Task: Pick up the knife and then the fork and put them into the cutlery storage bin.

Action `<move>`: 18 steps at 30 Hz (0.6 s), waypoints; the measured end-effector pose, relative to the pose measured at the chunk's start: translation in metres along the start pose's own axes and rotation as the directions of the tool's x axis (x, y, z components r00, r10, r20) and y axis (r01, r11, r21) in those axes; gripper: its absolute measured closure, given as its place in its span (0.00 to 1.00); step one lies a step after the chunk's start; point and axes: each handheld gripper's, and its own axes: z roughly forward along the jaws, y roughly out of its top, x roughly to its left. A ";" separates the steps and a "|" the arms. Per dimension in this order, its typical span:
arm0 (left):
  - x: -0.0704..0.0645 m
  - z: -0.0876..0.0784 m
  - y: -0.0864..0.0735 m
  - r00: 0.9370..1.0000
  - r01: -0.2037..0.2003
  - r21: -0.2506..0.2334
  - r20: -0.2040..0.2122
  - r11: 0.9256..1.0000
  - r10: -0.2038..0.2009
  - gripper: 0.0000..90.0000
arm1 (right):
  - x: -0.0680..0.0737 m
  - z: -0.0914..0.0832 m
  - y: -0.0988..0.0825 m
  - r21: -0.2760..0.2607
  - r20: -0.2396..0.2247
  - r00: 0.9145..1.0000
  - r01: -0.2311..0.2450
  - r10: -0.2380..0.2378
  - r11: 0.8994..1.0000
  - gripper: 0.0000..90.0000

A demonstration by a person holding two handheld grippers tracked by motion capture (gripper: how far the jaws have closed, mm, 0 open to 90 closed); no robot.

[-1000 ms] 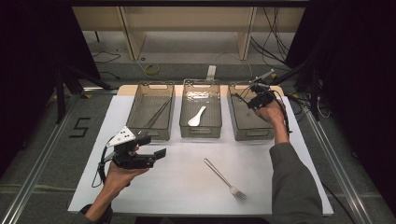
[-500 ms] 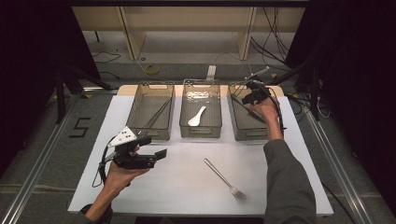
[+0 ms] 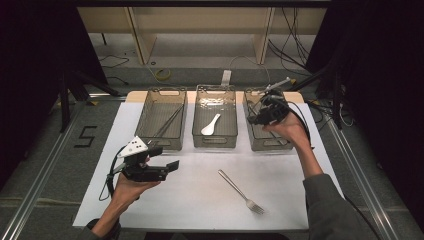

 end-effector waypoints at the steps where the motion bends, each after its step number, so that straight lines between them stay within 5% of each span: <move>1: 0.000 0.000 0.000 1.000 0.000 0.001 0.001 1.000 0.000 0.17 | 0.008 -0.003 -0.005 0.006 -0.009 1.000 0.023 -0.022 1.000 0.43; 9: -0.001 0.001 0.000 1.000 -0.013 0.003 -0.004 1.000 0.013 0.17 | 0.054 -0.010 -0.038 0.017 -0.070 0.992 0.102 -0.101 0.995 0.39; 15: -0.003 -0.001 0.000 1.000 -0.024 -0.011 -0.005 1.000 0.024 0.17 | 0.085 -0.005 -0.066 0.036 -0.145 0.979 0.147 -0.140 0.989 0.40; 18: -0.004 0.000 0.000 0.999 -0.032 -0.006 -0.006 0.999 0.032 0.17 | 0.099 0.003 -0.078 0.088 -0.173 0.971 0.179 -0.162 0.980 0.40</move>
